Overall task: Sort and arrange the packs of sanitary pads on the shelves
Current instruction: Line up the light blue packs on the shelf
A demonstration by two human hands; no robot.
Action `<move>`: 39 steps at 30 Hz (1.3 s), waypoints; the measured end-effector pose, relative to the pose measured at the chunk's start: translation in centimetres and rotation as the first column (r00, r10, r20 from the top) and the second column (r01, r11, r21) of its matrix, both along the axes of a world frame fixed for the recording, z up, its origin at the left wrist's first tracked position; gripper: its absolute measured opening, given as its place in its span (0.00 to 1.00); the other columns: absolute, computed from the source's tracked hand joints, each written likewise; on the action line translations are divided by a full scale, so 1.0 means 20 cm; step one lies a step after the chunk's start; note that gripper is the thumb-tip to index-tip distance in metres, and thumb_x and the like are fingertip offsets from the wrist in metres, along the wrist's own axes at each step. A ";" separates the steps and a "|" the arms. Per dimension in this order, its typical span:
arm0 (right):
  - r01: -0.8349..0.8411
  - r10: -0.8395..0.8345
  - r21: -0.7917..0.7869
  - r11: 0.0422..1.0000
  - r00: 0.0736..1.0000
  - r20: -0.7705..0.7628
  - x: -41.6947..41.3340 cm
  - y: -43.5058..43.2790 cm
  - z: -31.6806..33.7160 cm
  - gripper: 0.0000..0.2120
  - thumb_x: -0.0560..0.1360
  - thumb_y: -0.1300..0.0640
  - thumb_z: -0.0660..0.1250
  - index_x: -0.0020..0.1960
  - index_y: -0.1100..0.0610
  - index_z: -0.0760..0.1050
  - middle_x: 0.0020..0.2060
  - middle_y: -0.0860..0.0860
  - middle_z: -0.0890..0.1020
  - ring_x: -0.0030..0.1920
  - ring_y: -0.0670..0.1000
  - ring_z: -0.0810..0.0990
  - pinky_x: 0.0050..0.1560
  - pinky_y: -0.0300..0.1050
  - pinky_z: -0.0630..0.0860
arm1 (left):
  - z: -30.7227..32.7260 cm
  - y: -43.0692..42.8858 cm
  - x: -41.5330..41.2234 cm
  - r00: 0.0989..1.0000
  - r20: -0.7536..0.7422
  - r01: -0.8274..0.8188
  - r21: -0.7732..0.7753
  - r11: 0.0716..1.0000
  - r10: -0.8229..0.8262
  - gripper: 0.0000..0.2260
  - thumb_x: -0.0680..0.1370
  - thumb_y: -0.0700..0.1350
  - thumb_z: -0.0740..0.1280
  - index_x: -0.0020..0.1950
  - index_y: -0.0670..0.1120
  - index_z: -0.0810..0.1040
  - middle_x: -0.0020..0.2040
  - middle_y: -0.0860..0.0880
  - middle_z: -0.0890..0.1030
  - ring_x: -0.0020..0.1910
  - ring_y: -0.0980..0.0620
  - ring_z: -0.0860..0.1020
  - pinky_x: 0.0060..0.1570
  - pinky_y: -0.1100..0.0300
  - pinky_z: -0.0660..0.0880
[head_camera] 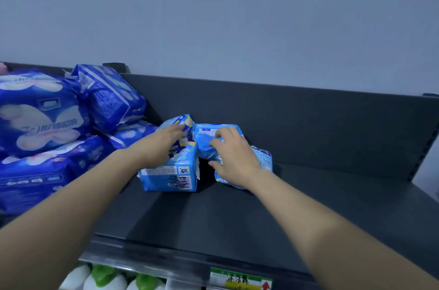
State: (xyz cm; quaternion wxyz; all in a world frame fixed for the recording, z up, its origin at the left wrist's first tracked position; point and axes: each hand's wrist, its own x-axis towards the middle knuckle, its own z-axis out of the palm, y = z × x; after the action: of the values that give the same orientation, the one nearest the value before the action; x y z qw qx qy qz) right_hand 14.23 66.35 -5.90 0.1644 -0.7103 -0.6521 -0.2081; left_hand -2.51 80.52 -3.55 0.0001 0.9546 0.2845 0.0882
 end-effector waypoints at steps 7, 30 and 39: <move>-0.115 0.018 -0.124 0.986 0.804 -0.594 0.04 -0.06 0.17 0.25 0.67 0.59 0.68 0.63 0.57 0.66 0.62 0.48 0.63 0.56 0.48 0.70 0.52 0.37 0.70 | 0.05 0.02 -0.03 0.999 -0.038 0.005 -0.433 0.901 -0.024 0.39 0.64 0.68 0.72 0.71 0.56 0.69 0.73 0.58 0.63 0.74 0.55 0.58 0.73 0.56 0.57; 0.378 -0.428 -0.284 0.881 0.893 -0.140 -0.08 -0.05 0.09 0.42 0.65 0.23 0.60 0.67 0.52 0.69 0.59 0.52 0.76 0.59 0.55 0.76 0.48 0.48 0.72 | 0.10 -0.04 -0.06 0.960 -0.260 -0.154 -0.185 0.971 0.103 0.38 0.72 0.44 0.73 0.77 0.52 0.57 0.73 0.50 0.65 0.68 0.49 0.68 0.64 0.57 0.67; 0.260 -0.362 -0.324 0.910 0.878 -0.312 0.03 -0.31 0.09 0.33 0.74 0.36 0.65 0.71 0.56 0.65 0.66 0.54 0.70 0.68 0.55 0.67 0.64 0.49 0.69 | 0.21 -0.26 0.05 0.996 -0.082 -0.048 -0.250 0.967 0.028 0.38 0.73 0.50 0.73 0.78 0.49 0.58 0.77 0.50 0.62 0.74 0.50 0.64 0.69 0.59 0.61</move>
State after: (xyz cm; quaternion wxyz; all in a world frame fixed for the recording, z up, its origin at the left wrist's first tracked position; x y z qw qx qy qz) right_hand 14.78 60.06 -4.01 0.1478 -0.8484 -0.5084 -0.0046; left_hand -1.57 75.24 0.61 0.1086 0.9439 0.3115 0.0142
